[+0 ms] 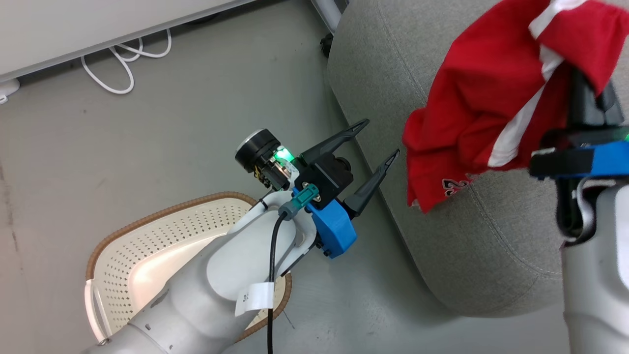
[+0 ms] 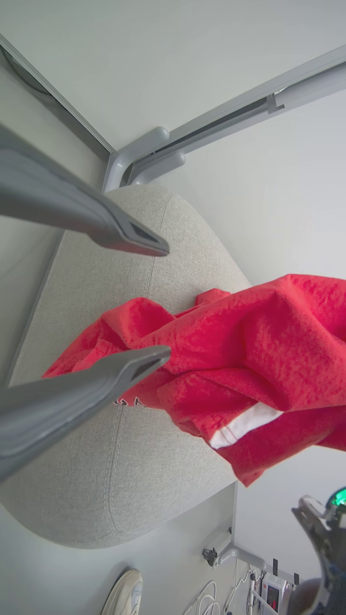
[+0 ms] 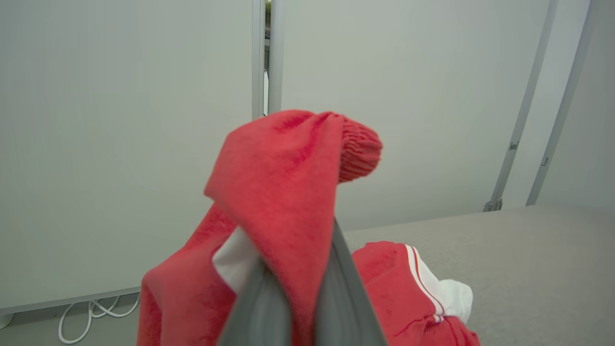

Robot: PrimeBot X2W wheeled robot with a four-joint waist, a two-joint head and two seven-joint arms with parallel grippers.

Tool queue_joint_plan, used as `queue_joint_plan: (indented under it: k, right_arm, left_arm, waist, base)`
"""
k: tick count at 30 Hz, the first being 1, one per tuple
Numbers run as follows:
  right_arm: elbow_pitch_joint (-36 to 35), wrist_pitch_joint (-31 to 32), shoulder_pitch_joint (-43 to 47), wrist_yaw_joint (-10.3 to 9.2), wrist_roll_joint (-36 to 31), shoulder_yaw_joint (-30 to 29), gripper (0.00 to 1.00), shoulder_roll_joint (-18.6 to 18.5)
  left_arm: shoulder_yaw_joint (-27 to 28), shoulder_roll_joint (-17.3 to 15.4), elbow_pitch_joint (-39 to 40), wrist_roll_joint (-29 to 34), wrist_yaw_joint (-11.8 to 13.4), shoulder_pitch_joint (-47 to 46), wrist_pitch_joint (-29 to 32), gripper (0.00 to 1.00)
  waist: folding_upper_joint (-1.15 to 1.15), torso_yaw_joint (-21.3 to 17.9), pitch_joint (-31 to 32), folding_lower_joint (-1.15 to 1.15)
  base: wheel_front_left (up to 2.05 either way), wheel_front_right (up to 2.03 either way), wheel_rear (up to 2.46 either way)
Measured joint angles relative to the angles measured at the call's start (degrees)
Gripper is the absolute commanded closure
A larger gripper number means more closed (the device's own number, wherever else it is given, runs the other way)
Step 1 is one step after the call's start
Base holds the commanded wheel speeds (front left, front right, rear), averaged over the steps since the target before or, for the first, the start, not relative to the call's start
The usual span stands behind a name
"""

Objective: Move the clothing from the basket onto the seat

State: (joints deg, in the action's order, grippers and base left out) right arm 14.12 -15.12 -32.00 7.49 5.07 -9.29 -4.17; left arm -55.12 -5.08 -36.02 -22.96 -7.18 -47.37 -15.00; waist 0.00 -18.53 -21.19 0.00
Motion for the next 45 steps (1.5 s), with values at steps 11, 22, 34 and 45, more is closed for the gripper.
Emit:
queue_joint_plan:
  k: [11,22,34,45]
  right_arm:
    - [-4.33,-0.01,-21.32,0.00,-2.23,-8.79,1.00,-9.32]
    - [1.47,-0.02,-38.30,0.00,-1.72,-20.48,1.00,-26.21]
    - [6.12,-0.01,-27.99,0.00,-3.58,-24.02,1.00,-20.91]
    - [7.42,-0.01,-19.47,0.00,-4.23,-25.20,1.00,-11.56]
  left_arm:
    - [0.27,-2.14,2.44,1.98,0.82,-4.44,0.35,0.00]
    - [0.19,-5.15,5.53,3.24,1.35,-7.99,2.02,0.00]
    - [-0.42,-5.77,8.34,3.31,1.83,-9.51,3.47,0.00]
    - [-0.79,-6.49,9.37,3.28,2.34,-10.23,3.81,0.00]
  waist:
    - [0.00,0.24,-7.89,0.00]
    - [0.00,0.27,-17.00,0.01]
    - [0.00,0.16,-22.32,0.01]
    - [0.00,1.14,-24.21,0.00]
  base:
    - [0.00,0.00,0.00]
    - [0.00,0.00,0.00]
    - [0.00,0.00,0.00]
    - [0.00,0.00,0.00]
